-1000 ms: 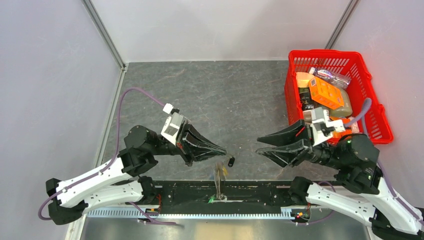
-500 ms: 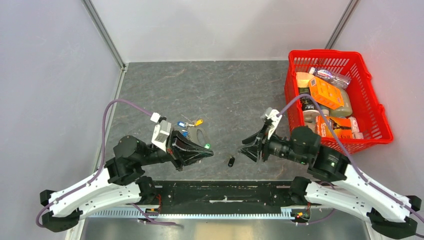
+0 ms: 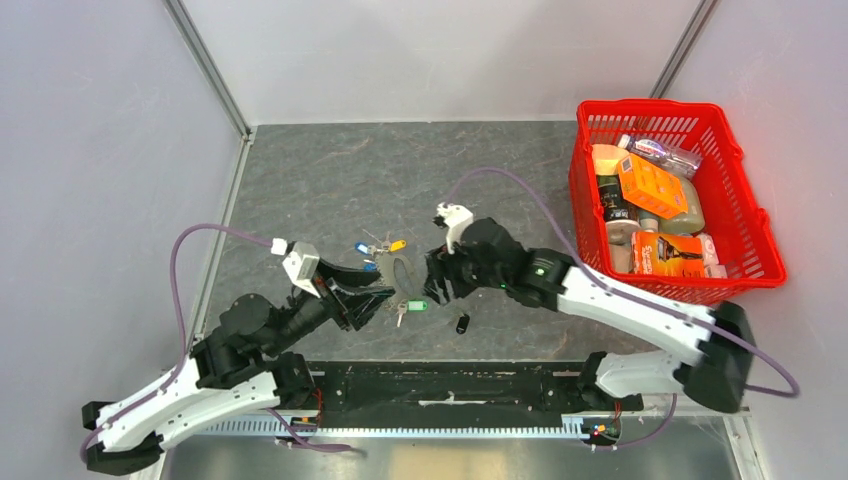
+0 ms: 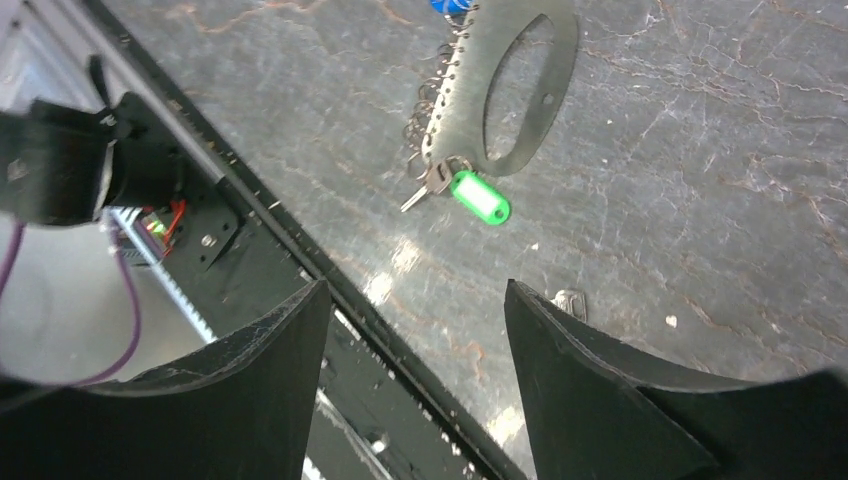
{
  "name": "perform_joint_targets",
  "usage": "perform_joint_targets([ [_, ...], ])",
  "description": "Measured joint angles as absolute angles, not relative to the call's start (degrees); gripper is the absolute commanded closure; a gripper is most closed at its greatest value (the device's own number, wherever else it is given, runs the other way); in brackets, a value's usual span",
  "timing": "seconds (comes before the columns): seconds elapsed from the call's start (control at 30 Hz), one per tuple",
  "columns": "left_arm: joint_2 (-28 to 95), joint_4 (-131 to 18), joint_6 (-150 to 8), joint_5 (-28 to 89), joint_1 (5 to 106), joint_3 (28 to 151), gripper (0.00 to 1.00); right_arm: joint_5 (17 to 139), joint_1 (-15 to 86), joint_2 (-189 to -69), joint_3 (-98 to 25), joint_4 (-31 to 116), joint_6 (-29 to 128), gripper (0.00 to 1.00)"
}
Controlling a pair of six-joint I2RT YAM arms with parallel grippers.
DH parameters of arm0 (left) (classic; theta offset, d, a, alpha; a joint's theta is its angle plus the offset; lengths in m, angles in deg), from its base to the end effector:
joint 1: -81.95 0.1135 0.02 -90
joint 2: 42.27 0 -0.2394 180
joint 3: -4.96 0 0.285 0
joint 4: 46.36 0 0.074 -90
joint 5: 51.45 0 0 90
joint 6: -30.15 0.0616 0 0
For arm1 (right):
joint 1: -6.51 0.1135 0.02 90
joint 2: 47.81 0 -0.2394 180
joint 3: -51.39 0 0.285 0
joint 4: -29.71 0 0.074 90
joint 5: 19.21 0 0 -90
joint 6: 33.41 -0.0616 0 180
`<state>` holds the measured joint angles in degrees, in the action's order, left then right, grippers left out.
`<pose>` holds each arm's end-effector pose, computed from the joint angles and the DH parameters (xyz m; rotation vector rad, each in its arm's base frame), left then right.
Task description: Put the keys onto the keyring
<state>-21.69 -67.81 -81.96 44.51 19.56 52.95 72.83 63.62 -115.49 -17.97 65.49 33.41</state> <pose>0.0907 -0.1596 0.3429 0.4547 1.5027 -1.1092 0.1753 0.2751 0.2673 -0.6889 2.1839 0.8145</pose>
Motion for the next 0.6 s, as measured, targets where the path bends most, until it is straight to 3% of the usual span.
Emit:
perform_joint_targets([
  [0.03,-23.02,-69.61,-82.31,46.98,19.56,52.6,0.22,72.31,63.46,-119.4,-19.44,65.01,33.1,0.26],
  [0.1,-25.17,-72.77,-82.96,50.89,19.56,52.45,0.17,71.83,63.03,-123.18,-20.77,64.55,32.73,0.26],
  [0.33,-32.2,-81.25,-84.91,59.44,19.56,52.27,0.16,71.5,61.36,-138.24,-26.11,61.22,30.0,0.25],
  [0.4,-33.69,-82.83,-85.35,60.05,19.56,52.12,0.15,71.87,60.97,-142.83,-29.21,61.42,29.3,0.2],
  [0.47,-34.78,-84.25,-85.81,60.09,19.56,52.1,0.15,71.63,60.51,-145.46,-31.57,62.14,28.73,0.04],
  [0.6,-35.31,-88.97,-87.03,58.98,19.56,53.19,0.14,65.33,60.12,-144.58,-32.42,66.62,27.22,0.03],
])
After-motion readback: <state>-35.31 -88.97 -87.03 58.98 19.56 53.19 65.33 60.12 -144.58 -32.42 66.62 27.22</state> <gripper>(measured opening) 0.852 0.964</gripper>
